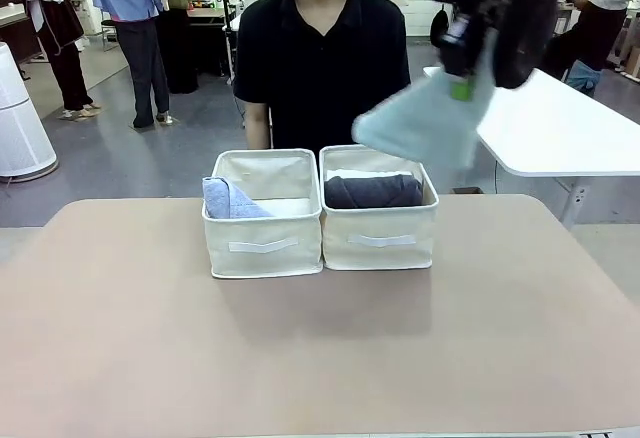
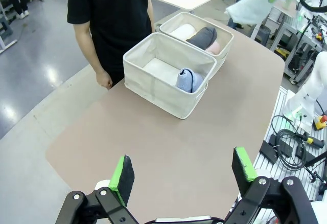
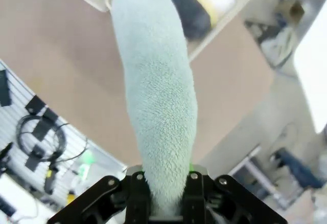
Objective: Sort the towels based on their folding style.
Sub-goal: Pick up another triangle-folded towel from the table and place it in the left Fabric basket.
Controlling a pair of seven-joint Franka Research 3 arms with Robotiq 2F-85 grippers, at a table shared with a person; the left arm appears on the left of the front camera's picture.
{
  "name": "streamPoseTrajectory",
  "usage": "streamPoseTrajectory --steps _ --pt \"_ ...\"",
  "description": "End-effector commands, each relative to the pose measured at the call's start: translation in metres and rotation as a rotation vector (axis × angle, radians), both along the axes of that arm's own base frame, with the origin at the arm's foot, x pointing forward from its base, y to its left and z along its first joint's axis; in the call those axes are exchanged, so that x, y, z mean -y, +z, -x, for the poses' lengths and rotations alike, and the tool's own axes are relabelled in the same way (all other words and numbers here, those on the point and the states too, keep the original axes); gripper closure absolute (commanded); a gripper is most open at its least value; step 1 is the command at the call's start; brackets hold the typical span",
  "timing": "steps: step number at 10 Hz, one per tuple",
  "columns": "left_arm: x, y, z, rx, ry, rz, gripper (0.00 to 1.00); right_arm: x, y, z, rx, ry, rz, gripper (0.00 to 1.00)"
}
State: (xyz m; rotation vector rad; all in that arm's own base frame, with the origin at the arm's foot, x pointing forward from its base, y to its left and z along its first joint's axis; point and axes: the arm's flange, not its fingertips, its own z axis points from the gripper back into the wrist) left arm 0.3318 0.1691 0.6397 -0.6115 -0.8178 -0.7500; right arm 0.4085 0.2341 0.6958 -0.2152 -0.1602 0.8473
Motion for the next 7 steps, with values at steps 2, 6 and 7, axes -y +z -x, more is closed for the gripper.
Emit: streamPoseTrajectory --steps 2,6,7 --pt "-0.002 -0.001 0.001 0.025 -0.02 0.002 0.0 -0.073 0.031 -0.058 0.028 0.184 0.115 0.76" --pt "-0.002 -0.001 0.001 0.025 -0.02 0.002 0.0 -0.152 -0.026 -0.1 0.026 0.443 0.141 0.76" --pt "-0.002 -0.001 0.001 0.025 -0.02 0.002 0.0 -0.167 -0.038 -0.104 0.031 0.484 0.126 0.76"
